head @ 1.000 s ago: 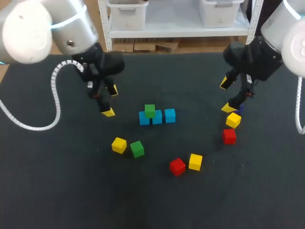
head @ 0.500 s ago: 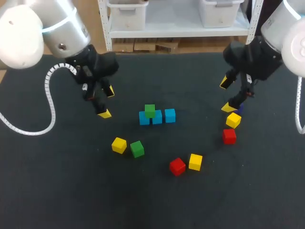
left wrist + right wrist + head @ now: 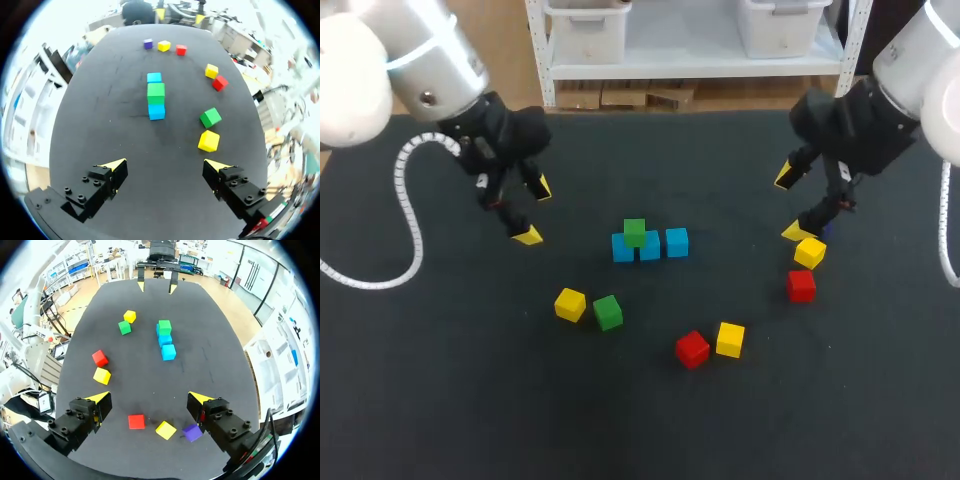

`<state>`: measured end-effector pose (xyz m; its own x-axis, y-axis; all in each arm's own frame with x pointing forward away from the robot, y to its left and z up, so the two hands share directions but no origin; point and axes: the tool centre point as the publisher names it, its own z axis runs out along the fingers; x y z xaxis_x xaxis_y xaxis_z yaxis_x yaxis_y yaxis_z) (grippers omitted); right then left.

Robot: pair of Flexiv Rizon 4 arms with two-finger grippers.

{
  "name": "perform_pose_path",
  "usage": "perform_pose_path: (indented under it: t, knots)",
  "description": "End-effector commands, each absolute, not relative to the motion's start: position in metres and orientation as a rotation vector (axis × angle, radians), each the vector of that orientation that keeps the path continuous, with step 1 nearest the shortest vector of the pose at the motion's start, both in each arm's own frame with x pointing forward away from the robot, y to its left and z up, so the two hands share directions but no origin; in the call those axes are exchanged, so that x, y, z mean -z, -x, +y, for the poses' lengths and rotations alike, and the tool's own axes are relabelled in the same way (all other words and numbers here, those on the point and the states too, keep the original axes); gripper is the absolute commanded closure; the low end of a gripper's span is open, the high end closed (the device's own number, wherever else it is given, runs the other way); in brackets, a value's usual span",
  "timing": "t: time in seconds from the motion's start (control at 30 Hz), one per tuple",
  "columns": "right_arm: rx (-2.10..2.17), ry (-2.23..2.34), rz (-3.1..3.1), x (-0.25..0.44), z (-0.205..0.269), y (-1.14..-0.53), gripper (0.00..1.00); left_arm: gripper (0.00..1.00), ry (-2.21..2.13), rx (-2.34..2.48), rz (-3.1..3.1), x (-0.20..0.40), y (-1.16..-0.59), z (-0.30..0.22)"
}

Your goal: Place the blue cubes, place green cubes on the blue cubes, place the yellow cubes on the green cubes, then place the red cubes on the yellow cubes, and place purple cube on the red cubes.

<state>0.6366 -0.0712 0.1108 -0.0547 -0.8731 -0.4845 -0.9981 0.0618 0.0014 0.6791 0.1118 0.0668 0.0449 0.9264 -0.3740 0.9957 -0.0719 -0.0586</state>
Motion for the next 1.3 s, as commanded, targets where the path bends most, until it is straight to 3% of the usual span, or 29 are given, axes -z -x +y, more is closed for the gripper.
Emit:
perform_pose_path:
  t: [0.03, 0.37, 1.3]
  knots:
    - [-0.489, 1.880, 1.976, -0.110, -0.068, -0.634, 0.00, 0.00, -2.115, 0.451, 1.938, -0.070, -0.670, 0.123]
    - [-0.510, 1.954, 1.840, -0.111, -0.049, -0.625, 0.00, 0.00, -2.056, 0.456, 1.989, -0.070, -0.674, 0.133]
    - [-0.513, 2.153, 1.626, -0.071, 0.072, -0.578, 0.00, 0.00, -2.056, 0.456, 1.989, -0.070, -0.674, 0.133]
